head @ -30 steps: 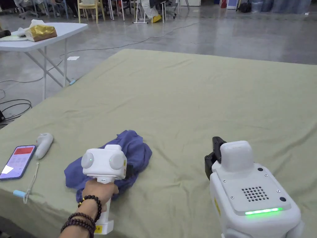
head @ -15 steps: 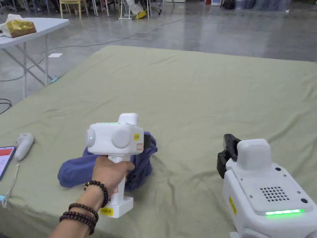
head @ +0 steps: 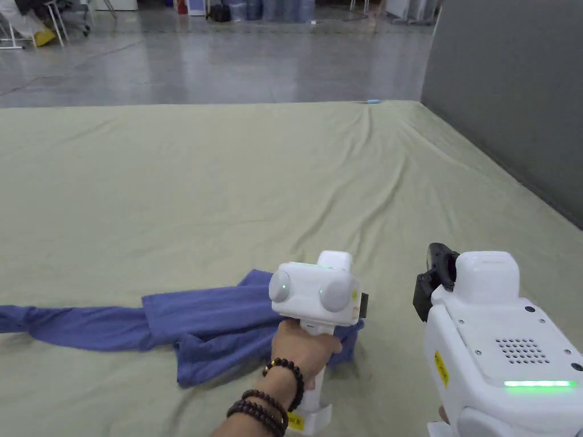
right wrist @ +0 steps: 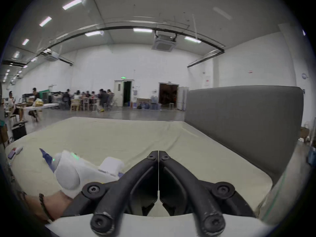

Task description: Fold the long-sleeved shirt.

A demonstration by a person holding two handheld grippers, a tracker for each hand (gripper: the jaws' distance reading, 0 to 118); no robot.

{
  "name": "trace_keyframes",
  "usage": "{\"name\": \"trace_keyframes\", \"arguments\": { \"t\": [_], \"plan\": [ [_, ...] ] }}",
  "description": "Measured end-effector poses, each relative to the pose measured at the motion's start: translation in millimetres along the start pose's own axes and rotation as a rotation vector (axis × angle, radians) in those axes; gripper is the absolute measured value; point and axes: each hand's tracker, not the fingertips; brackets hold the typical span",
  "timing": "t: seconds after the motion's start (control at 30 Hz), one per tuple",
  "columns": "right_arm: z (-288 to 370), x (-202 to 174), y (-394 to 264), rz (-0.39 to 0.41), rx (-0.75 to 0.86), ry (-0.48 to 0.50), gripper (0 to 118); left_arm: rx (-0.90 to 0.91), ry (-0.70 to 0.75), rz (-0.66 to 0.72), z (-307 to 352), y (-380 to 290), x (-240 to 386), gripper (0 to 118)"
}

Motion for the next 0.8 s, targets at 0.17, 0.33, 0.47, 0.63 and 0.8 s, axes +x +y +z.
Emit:
{"name": "trace_keyframes", "arguments": {
  "t": [0.17, 0.33, 0.47, 0.63, 0.8],
  "plan": [
    [-2.8, 9.1, -8.3, -0.017, -0.033, -0.009, 0, 0.085, -0.032, 0.028, 28.4, -6.3, -21.9, 110],
    [-0.4, -11.4, -9.3, 0.016, -0.048, 0.079, 0, 0.339, 0.092, 0.077, 130.6, -31.1, -57.5, 114],
    [8.8, -27.4, -10.2, 0.02, -0.03, 0.112, 0, 0.489, 0.298, 0.157, 209.7, -88.7, -83.0, 113],
    [22.4, -36.6, -15.8, 0.017, -0.021, 0.11, 0, 0.487, 0.429, 0.256, 258.6, -159.9, -114.0, 14],
    [29.1, -40.2, -17.9, 0.018, -0.045, 0.118, 0, 0.428, 0.366, 0.346, 266.0, -190.7, -136.7, 0]
  ]
}}
